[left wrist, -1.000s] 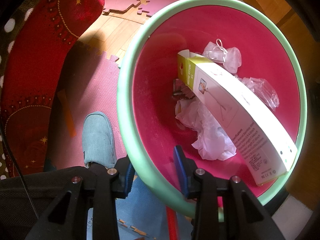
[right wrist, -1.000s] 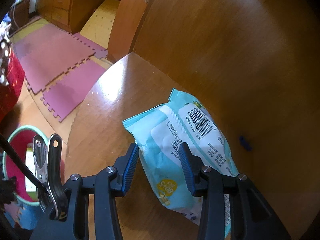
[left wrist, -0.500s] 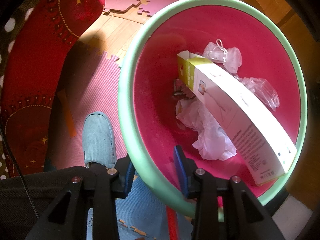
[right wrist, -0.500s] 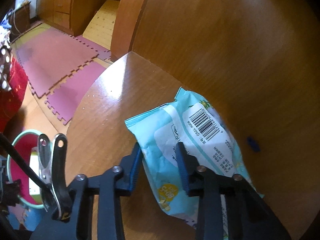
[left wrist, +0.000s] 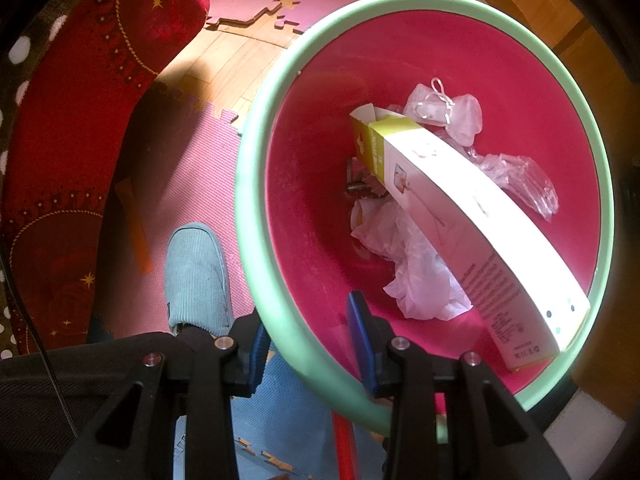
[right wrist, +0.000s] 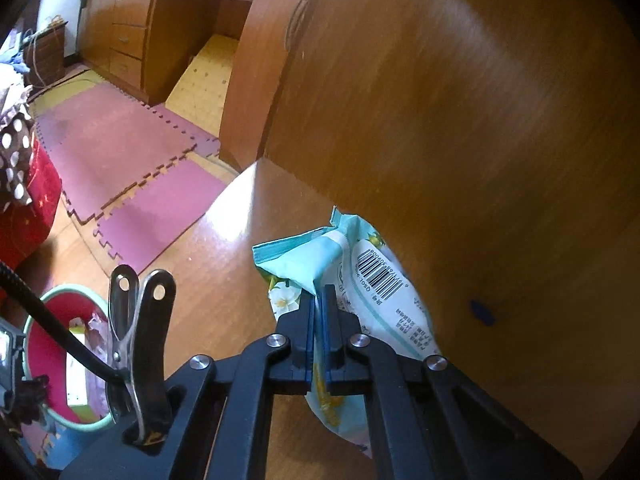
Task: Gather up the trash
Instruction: 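Lift the wipes packet with the right tool and carry it over the bucket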
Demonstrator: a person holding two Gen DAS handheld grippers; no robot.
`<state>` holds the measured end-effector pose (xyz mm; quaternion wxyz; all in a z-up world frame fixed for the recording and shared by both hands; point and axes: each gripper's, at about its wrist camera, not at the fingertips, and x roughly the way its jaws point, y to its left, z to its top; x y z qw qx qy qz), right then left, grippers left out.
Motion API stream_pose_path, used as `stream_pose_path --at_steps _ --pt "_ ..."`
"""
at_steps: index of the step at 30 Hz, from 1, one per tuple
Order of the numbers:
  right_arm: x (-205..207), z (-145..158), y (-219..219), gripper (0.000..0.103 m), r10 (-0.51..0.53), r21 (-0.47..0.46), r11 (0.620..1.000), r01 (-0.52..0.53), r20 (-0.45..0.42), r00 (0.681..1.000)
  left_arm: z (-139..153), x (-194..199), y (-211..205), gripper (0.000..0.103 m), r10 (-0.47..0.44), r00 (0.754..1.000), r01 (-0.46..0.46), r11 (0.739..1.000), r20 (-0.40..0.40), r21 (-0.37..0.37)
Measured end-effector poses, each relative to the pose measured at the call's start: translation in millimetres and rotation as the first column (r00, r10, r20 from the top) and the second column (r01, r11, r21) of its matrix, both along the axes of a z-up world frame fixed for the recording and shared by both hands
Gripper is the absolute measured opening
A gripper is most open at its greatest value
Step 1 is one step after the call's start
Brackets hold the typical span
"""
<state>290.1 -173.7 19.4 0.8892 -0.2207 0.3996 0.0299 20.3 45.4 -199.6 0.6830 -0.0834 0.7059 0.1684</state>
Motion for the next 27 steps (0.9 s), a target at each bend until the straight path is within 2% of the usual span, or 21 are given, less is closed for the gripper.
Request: stream_pose_path --at_steps 5,12,27 --pt "-4.2 12.8 4.7 0.003 0.020 0.013 1.000 -0.021 0.019 1.000 0.0 0.1 -0.1 0.038 0.000 1.000 0.000 1.000 0.000 0.001" --pt "-14.6 33.8 23.0 0.003 0.091 0.083 0.992 -0.091 0.008 0.996 0.2 0.2 -0.1 0.038 0.000 1.000 0.000 1.000 0.000 0.001" --pt "-37.4 74.0 88.1 0.004 0.260 0.182 0.947 -0.265 0.050 0.964 1.1 0.3 0.1 0.038 0.004 1.000 -0.004 1.000 0.003 0.002"
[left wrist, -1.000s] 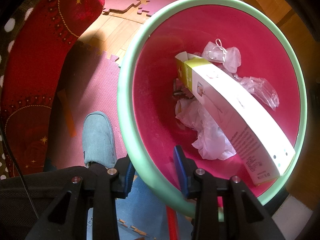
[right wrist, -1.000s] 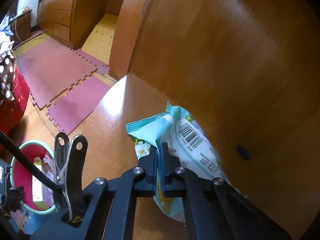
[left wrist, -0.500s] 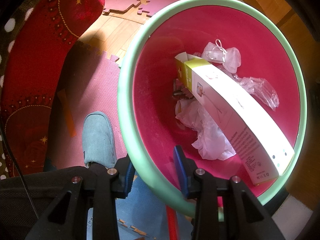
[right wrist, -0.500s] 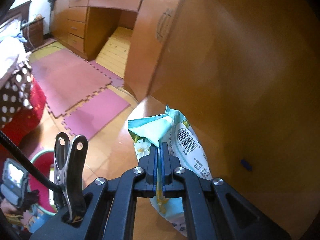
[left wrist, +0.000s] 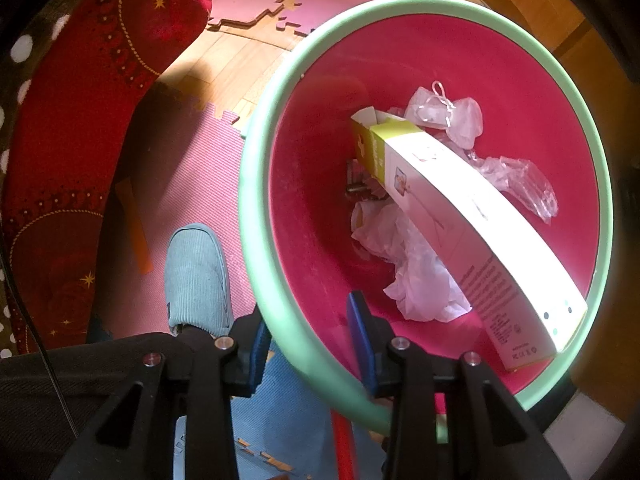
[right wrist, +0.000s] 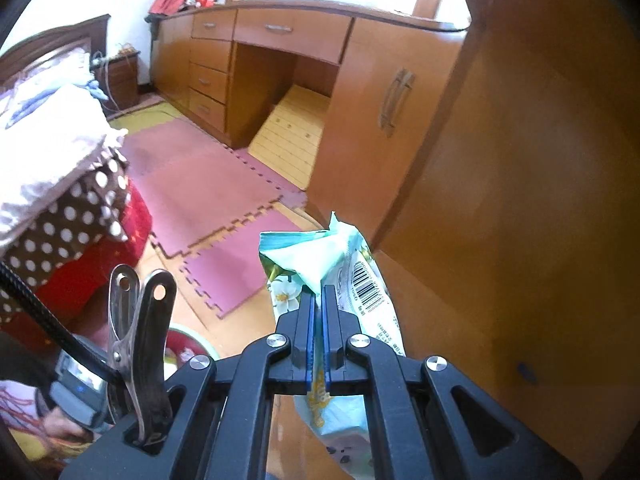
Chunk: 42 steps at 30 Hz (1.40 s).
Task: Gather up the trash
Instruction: 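Lift the wipes packet with the right tool and carry it over the bucket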
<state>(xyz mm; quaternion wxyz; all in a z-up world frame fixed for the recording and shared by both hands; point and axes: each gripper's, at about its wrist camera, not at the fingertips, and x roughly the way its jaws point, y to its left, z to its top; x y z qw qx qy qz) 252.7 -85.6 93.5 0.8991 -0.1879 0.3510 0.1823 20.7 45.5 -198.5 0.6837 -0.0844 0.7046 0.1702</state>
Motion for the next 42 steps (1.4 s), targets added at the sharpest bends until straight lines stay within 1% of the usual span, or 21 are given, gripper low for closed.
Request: stream_pose_path --at_steps 9,18,23,30,42 --pt "-10.8 24.6 22.9 0.004 0.087 0.125 0.988 -0.086 0.001 0.996 -0.1 0.3 -0.8 0.038 -0.002 1.000 0.002 1.000 0.000 0.000" --pt "-18.8 31.8 42.5 0.004 0.152 0.255 0.956 -0.144 -0.013 0.988 -0.1 0.1 -0.5 0.038 -0.002 1.000 0.002 1.000 0.000 0.000" --pt "-22.6 16.4 58.8 0.004 0.205 0.301 0.936 -0.181 -0.049 0.978 0.4 0.0 -0.2 0.038 -0.001 1.000 0.001 1.000 0.001 -0.001" --pt "-20.5 -18.0 73.7 0.004 0.254 0.356 0.913 -0.201 -0.109 0.961 0.5 0.7 0.9 0.038 0.002 1.000 -0.002 1.000 0.002 -0.001" --pt "-12.4 -59.5 89.6 0.004 0.270 0.380 0.907 -0.182 -0.191 0.944 1.2 1.0 0.8 0.038 0.000 1.000 0.000 1.000 0.002 -0.002"
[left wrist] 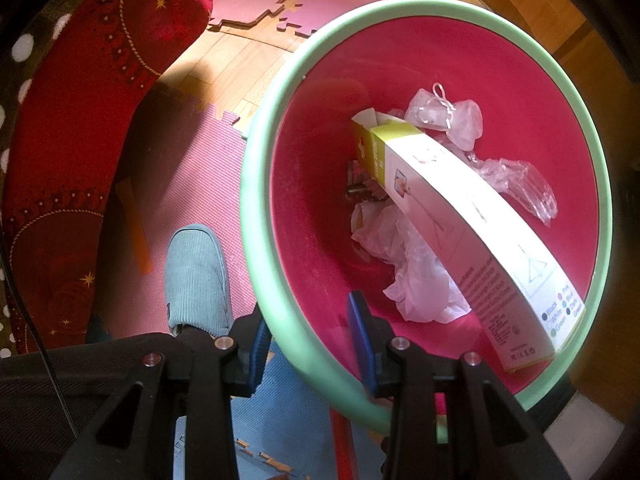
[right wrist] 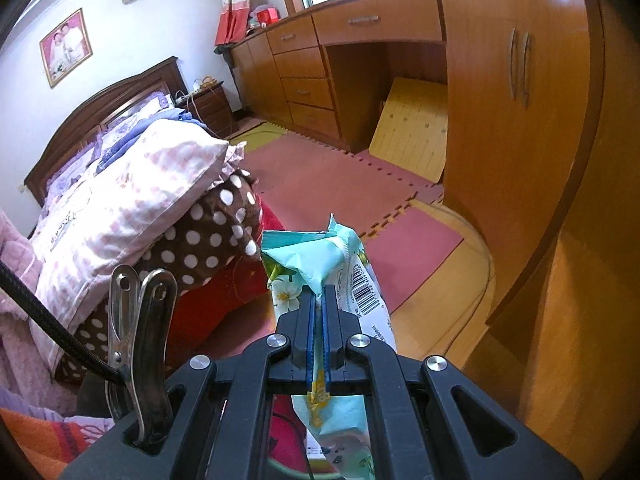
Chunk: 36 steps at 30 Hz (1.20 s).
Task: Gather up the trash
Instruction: 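Lift the wipes packet with the right tool and carry it over the bucket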
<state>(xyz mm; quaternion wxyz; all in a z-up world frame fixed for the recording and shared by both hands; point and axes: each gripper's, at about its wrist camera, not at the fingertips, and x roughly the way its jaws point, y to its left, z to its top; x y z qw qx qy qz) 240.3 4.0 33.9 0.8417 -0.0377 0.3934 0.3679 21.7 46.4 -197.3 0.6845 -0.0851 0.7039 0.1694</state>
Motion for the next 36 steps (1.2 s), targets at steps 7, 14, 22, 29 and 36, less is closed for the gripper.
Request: stream_pose_path --at_steps 7,14,22,29,36 --pt "4.1 -35.8 7.2 0.004 0.026 0.037 0.999 -0.023 -0.063 0.998 -0.2 -0.6 0.0 0.038 0.001 1.000 -0.001 1.000 0.000 0.001" --pt "9.0 -76.1 13.1 0.004 0.029 0.056 0.998 -0.022 -0.131 0.991 -0.6 -0.5 0.4 0.038 0.003 1.000 -0.003 1.000 0.001 0.002" --pt "10.3 -109.4 16.0 0.004 0.024 0.077 0.997 -0.012 -0.150 0.988 -0.7 -0.3 -0.5 0.038 0.003 1.000 -0.003 1.000 0.001 0.002" --pt "8.4 -130.1 15.3 0.004 0.041 0.098 0.995 -0.026 -0.155 0.987 -0.7 -0.3 -0.7 0.038 0.002 1.000 -0.002 1.000 0.001 0.002" --pt "11.7 -157.0 11.6 0.004 0.017 0.123 0.992 0.006 -0.185 0.983 -1.6 -1.3 -1.6 0.038 0.002 1.000 -0.002 1.000 0.002 0.004"
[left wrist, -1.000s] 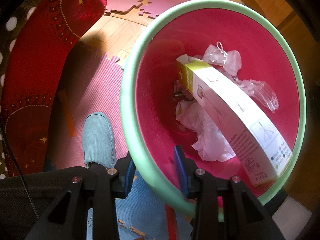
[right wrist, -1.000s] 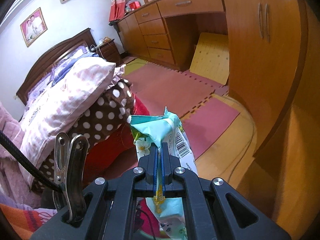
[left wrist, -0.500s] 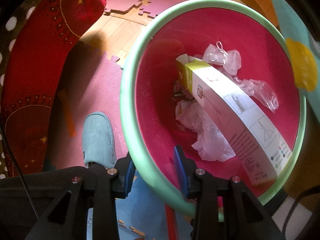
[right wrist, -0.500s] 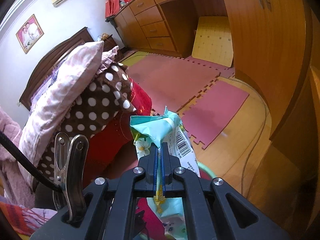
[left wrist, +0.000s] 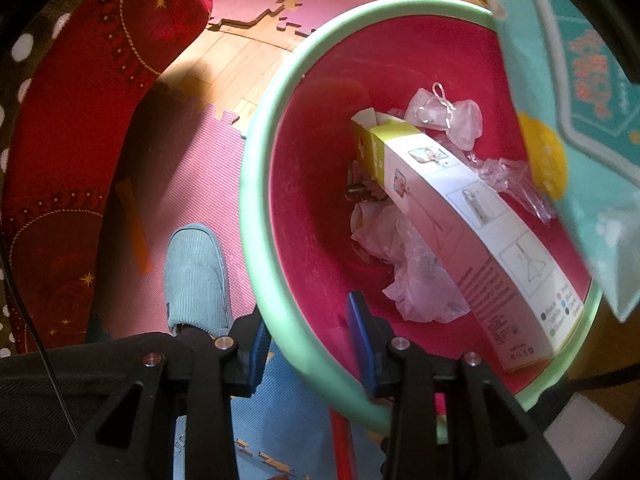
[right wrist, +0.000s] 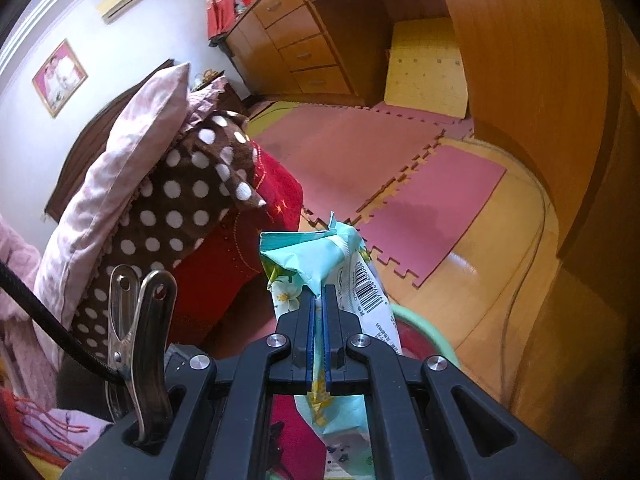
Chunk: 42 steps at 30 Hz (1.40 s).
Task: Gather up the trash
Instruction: 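Lift the wipes packet with the right tool and carry it over the bucket, then lower the wipes packet into the bucket and open the right tool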
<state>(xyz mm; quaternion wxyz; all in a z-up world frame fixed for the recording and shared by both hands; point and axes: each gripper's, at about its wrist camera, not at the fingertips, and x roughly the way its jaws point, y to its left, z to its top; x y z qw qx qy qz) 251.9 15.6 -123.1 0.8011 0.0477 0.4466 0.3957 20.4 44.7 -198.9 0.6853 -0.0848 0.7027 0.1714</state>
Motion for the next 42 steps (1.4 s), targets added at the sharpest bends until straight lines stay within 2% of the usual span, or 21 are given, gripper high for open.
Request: stream_pose_path --at_steps 8,14,22,42 --pt "2.4 -21.9 -2.1 0.004 -0.018 0.020 1.000 0.018 -0.002 1.000 -0.3 0.3 -0.1 0.038 0.000 1.000 0.000 1.000 0.000 -0.002" --pt "-5.5 -37.0 -3.6 0.004 0.033 0.020 0.999 -0.033 0.005 0.999 -0.2 0.2 0.5 0.038 0.001 1.000 -0.001 1.000 -0.001 -0.003" --pt "-5.3 -56.2 -15.2 0.005 0.050 0.034 0.998 -0.048 -0.055 0.997 0.1 0.7 0.6 0.038 0.001 1.000 -0.001 1.000 -0.003 -0.003" --pt "-9.4 -73.1 -13.6 0.005 0.055 -0.024 0.998 -0.057 -0.100 0.993 0.5 -0.7 1.5 0.038 -0.001 1.000 0.001 1.000 -0.001 -0.004"
